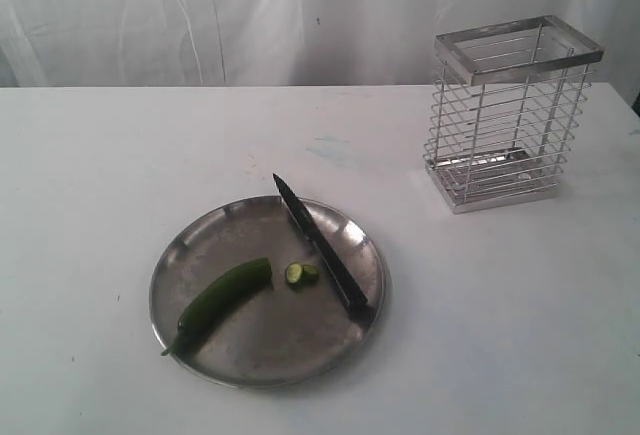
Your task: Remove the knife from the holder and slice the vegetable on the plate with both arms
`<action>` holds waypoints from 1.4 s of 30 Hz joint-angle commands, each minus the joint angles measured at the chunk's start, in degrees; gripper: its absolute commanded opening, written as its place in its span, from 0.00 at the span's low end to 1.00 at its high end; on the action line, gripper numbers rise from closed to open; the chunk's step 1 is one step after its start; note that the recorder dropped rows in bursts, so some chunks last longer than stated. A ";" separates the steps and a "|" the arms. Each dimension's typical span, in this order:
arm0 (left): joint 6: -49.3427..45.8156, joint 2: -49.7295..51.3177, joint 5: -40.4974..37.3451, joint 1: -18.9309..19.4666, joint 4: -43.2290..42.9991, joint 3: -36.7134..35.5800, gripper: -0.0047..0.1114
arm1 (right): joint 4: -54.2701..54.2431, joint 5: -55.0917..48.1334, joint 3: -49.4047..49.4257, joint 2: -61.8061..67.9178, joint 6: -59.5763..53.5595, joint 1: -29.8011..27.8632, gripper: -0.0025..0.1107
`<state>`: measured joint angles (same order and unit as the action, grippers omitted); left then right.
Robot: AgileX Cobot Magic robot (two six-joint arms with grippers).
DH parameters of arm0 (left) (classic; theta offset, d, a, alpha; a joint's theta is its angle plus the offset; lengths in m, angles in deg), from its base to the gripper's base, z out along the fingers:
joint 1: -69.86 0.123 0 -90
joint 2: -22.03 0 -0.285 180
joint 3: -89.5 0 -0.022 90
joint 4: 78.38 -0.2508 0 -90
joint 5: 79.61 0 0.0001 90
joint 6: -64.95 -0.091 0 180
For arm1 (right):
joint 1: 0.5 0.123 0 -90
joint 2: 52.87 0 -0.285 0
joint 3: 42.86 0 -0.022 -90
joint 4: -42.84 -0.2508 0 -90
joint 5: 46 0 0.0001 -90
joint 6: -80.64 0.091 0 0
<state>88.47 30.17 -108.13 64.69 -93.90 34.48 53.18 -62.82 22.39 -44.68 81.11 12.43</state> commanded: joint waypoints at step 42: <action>-37.11 -0.36 13.97 -0.89 14.69 -22.20 0.04 | 4.46 6.15 6.72 -0.40 1.25 -0.34 0.02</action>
<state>67.89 30.05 -95.23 62.57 -82.61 12.60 57.36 -57.41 28.86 -44.77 82.11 12.43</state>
